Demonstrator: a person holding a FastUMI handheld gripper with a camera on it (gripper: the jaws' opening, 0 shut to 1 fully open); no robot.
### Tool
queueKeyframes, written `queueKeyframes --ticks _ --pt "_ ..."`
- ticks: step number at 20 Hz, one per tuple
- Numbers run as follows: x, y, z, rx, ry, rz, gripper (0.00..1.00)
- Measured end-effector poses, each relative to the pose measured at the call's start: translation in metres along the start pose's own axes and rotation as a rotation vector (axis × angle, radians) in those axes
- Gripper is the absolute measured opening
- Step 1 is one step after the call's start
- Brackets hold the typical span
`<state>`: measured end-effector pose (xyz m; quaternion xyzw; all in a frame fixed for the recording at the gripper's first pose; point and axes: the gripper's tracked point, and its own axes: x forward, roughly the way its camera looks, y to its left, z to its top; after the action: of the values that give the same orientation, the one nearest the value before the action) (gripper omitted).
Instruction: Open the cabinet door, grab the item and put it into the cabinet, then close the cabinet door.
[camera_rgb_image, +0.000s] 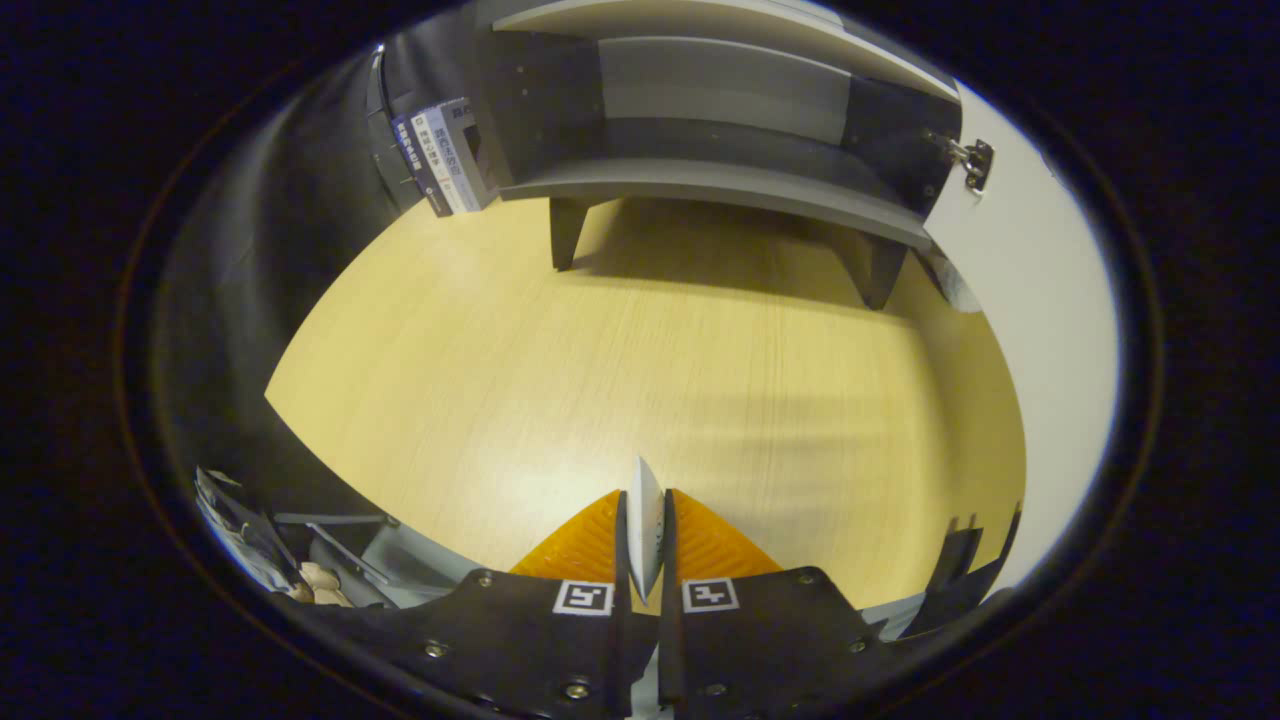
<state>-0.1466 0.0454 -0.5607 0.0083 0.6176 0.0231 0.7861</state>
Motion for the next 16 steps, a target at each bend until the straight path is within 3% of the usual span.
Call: queueKeyframes --ticks 6,16 --pt "-0.059 -0.003 0.076 0.061 -0.115 0.012 0.11" --pt "-0.195 -0.017 0.264 0.058 -0.438 0.023 0.11"
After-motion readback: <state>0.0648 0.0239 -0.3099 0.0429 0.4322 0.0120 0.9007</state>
